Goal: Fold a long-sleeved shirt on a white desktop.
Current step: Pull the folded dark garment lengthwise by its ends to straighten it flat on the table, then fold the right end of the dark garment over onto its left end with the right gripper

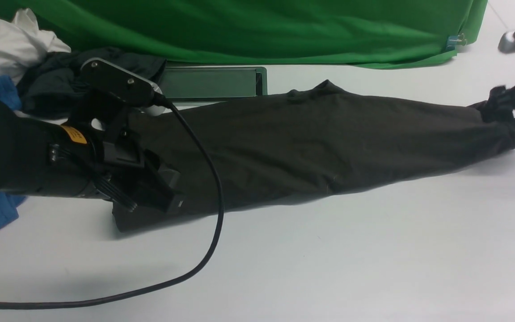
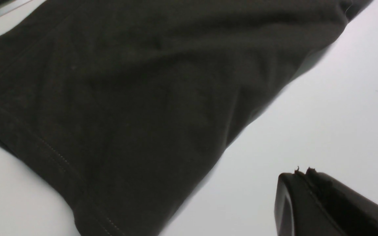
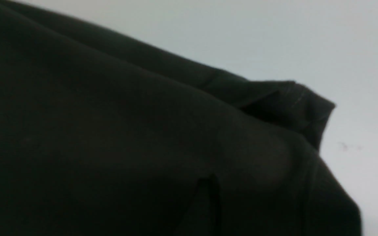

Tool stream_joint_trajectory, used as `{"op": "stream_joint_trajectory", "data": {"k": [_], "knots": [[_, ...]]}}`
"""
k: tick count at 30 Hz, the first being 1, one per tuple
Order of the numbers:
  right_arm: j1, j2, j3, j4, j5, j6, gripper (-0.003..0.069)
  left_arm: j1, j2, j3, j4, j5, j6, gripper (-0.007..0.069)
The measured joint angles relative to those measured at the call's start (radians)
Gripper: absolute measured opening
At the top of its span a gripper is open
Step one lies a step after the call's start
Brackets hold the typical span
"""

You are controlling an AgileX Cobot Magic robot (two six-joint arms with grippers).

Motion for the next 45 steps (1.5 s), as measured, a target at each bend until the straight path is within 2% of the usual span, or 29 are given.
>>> {"op": "stream_joint_trajectory", "data": {"k": [13, 15, 16, 18, 19, 22, 23, 24, 31, 38, 41, 45], "knots": [[-0.008, 0.176, -0.185, 0.052, 0.052, 0.0, 0.0677, 0.0, 0.0, 0.0, 0.0, -0.004, 0.03, 0.0017], [-0.008, 0.183, -0.187, 0.074, 0.065, -0.006, 0.0602, 0.0, 0.0, 0.0, 0.0, -0.011, 0.041, 0.0017], [-0.008, 0.183, -0.188, 0.076, 0.067, -0.006, 0.0592, 0.0, 0.0, 0.0, 0.0, -0.013, 0.043, 0.0017], [-0.006, 0.185, -0.193, 0.09, 0.089, -0.024, 0.0417, 0.0, -0.008, 0.0, -0.001, -0.025, 0.062, 0.0017], [-0.006, 0.185, -0.193, 0.091, 0.092, -0.024, 0.0402, 0.0, -0.009, 0.0, -0.001, -0.027, 0.064, 0.0017], [0.001, 0.184, -0.194, 0.109, 0.124, -0.032, 0.0154, 0.0, -0.049, 0.0, -0.001, -0.042, 0.079, 0.0017], [0.001, 0.18, -0.194, 0.109, 0.139, -0.033, 0.0098, 0.0, -0.073, 0.0, -0.003, -0.048, 0.083, 0.0017], [-0.002, 0.174, -0.194, 0.107, 0.156, -0.034, 0.0081, 0.0, -0.093, 0.0, -0.005, -0.053, 0.088, 0.0017], [-0.08, 0.049, -0.141, 0.049, 0.387, 0.008, 0.0073, 0.0, -0.299, 0.0, -0.023, -0.05, 0.099, 0.0017], [-0.173, -0.229, -0.007, -0.047, 0.418, 0.137, 0.0073, 0.0, -0.444, 0.004, -0.026, 0.055, 0.099, 0.0017], [-0.157, -0.327, 0.009, -0.052, 0.428, 0.187, 0.0073, 0.0, -0.47, 0.004, -0.026, 0.055, 0.099, 0.0017], [-0.078, -0.415, 0.006, -0.01, 0.426, 0.216, 0.0073, 0.0, -0.472, 0.004, -0.026, 0.046, 0.098, 0.0017]]}}
